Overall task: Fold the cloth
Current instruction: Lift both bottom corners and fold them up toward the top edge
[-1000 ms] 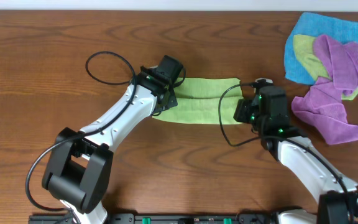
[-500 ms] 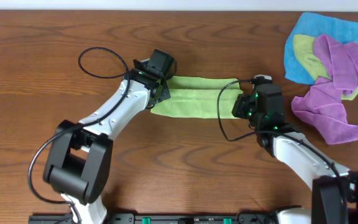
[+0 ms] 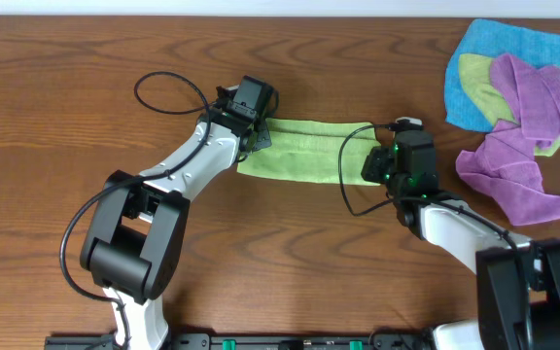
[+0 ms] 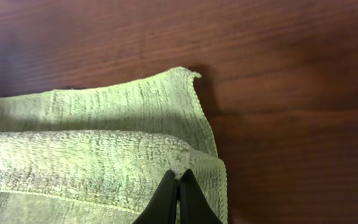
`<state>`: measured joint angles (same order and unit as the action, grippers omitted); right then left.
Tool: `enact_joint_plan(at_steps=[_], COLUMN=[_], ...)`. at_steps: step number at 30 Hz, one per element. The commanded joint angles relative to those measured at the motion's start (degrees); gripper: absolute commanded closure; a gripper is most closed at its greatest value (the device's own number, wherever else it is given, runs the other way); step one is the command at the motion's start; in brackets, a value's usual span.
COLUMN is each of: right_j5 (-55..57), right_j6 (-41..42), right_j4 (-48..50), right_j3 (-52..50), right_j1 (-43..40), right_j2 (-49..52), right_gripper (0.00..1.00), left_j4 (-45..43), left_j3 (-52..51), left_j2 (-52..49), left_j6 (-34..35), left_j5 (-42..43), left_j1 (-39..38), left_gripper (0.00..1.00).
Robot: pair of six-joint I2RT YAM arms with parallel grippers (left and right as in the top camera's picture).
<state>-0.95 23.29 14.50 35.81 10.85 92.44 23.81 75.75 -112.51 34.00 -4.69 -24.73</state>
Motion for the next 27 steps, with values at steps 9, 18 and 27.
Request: enact_joint_plan(at_steps=[9, 18, 27], right_j5=[1.11, -1.03, -12.11], right_j6=[0.5, 8.57, 23.43], right_j4=[1.57, 0.24, -7.13], right_j3=[0.17, 0.2, 0.2], right_j1=[0.07, 0.11, 2.62], right_j2=[0.59, -4.07, -6.82], right_gripper=[0.01, 0.01, 0.01], left_j4=[0.13, 13.14, 22.6], left_j3=[0.5, 7.74, 15.3], left_j2=[-0.63, 1.07, 2.01], left_j6=[-4.44, -4.46, -4.42], left_j5=[-1.9, -1.92, 2.32], left_j1=[0.5, 0.59, 0.7], left_gripper=[0.61, 0.39, 0.17])
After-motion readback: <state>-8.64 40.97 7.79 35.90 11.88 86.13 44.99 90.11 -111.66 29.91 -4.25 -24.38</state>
